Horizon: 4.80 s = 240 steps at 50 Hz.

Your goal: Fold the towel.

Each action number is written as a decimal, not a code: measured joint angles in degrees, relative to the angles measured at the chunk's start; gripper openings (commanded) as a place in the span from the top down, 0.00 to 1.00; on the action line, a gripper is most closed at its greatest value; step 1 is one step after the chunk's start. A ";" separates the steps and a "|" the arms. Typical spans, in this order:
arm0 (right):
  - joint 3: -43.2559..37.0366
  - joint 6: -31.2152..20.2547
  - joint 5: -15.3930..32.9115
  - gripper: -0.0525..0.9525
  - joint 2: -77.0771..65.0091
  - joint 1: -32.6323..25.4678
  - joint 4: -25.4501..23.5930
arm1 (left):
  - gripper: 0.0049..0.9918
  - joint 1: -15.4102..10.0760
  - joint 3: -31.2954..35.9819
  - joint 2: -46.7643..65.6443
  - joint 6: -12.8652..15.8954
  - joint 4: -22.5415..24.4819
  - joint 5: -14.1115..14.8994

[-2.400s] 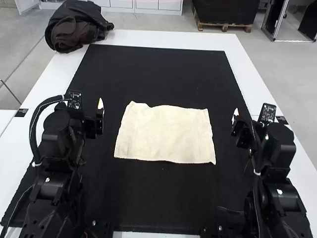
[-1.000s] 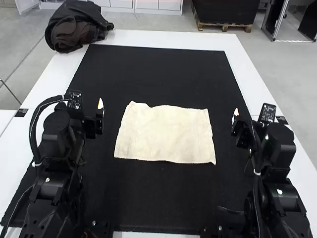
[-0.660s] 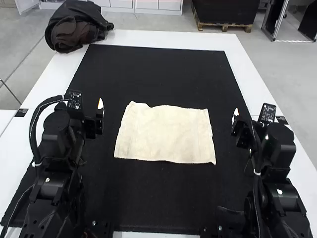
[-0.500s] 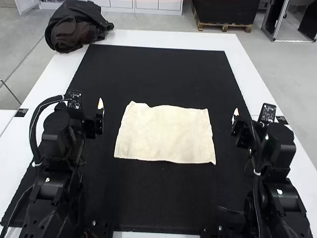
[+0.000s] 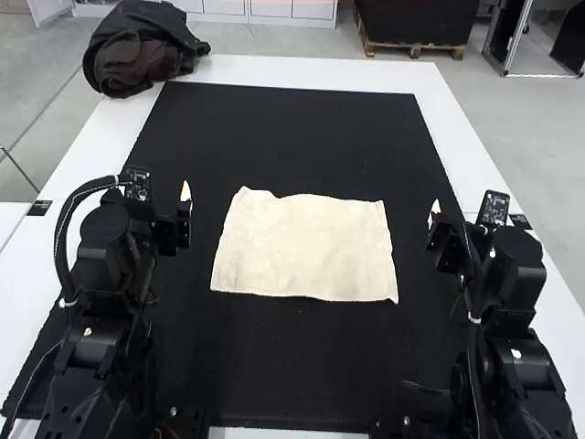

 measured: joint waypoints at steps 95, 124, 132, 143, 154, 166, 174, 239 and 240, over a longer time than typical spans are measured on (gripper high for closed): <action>0.00 0.00 0.00 0.03 0.00 0.02 0.00 | 0.03 0.00 0.00 0.00 0.00 -0.04 0.00; 0.00 -20.59 -2.05 0.04 0.00 0.00 15.56 | 0.04 0.07 0.00 0.00 2.80 19.85 -1.64; 0.00 -30.40 -5.31 0.04 0.00 0.00 20.41 | 0.04 0.07 0.24 0.04 2.84 19.82 -2.36; 6.45 -28.48 -6.49 0.04 4.59 -0.31 19.43 | 0.03 0.04 10.60 10.34 2.95 20.00 -2.08; 25.73 -15.87 -7.15 0.04 31.06 -0.48 15.91 | 0.03 0.07 26.10 35.23 2.29 20.70 -1.46; 36.33 -5.60 -9.99 0.04 60.61 -3.50 11.19 | 0.03 0.44 33.90 59.89 -0.07 17.84 -1.55; 36.11 -1.27 -12.57 0.04 70.10 -4.87 11.10 | 0.03 0.44 34.91 70.10 -2.29 15.15 -1.25; 37.62 -1.18 -17.66 0.04 94.73 -2.45 19.82 | 0.03 -4.72 50.69 106.12 -5.20 8.85 10.56; 37.88 -1.18 -17.68 0.04 94.99 -2.36 19.96 | 0.03 -4.72 50.86 106.49 -5.20 8.83 10.56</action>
